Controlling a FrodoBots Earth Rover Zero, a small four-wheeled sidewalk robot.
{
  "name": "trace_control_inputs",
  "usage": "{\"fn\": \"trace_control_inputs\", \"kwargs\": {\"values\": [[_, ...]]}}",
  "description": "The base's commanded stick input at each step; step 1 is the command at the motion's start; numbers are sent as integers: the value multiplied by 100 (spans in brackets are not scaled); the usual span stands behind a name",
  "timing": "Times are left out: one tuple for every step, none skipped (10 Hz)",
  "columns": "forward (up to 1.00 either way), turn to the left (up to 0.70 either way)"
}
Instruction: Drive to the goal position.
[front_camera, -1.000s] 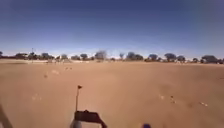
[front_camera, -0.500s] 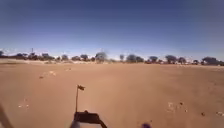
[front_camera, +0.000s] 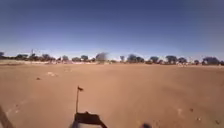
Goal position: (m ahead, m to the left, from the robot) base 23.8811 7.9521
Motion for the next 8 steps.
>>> {"fn": "trace_control_inputs", "kwargs": {"values": [[50, 0], [50, 0], [50, 0], [50, 0], [50, 0], [50, 0], [50, 0], [50, 0]]}}
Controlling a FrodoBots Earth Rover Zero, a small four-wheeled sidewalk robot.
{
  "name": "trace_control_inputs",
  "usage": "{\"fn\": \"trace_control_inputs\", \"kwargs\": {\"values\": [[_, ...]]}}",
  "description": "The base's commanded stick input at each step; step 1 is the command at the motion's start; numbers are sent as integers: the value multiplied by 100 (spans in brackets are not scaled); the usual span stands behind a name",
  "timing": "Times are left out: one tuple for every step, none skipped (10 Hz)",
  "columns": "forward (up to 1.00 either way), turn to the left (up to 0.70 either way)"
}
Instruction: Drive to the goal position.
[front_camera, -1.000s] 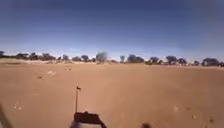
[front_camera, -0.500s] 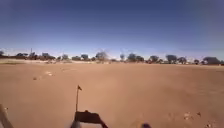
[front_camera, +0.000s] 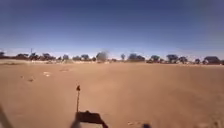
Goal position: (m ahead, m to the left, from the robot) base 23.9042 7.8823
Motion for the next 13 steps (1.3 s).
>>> {"fn": "trace_control_inputs", "kwargs": {"values": [[50, 0], [50, 0], [50, 0], [50, 0], [50, 0], [50, 0], [50, 0], [50, 0], [50, 0], [50, 0], [50, 0], [50, 0], [50, 0]]}}
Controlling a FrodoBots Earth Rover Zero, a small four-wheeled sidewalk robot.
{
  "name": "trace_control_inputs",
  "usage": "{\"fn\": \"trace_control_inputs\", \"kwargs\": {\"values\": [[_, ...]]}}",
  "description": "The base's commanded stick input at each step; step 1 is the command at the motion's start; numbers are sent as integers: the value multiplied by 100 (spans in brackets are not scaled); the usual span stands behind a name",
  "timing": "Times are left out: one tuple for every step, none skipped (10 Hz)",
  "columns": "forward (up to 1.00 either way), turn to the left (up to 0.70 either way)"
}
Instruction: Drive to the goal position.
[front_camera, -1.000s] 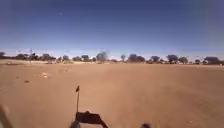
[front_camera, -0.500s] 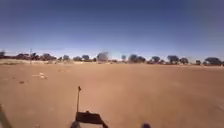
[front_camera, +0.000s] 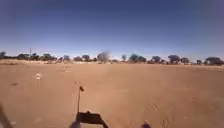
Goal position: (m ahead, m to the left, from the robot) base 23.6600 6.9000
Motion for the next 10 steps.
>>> {"fn": "trace_control_inputs", "kwargs": {"values": [[50, 0], [50, 0], [50, 0], [50, 0], [50, 0], [50, 0], [50, 0], [50, 0], [50, 0], [50, 0]]}}
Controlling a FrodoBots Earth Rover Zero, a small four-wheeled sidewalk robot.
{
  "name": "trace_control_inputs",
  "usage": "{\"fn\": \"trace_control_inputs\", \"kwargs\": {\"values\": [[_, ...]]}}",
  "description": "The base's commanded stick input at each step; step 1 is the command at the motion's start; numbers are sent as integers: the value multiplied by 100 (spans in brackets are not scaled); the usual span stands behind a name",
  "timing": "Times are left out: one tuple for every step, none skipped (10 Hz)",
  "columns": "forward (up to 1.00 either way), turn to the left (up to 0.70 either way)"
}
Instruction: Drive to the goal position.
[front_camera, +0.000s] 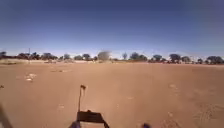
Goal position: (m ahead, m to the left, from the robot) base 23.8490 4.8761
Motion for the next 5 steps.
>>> {"fn": "trace_control_inputs", "kwargs": {"values": [[50, 0], [50, 0], [50, 0], [50, 0], [50, 0]]}}
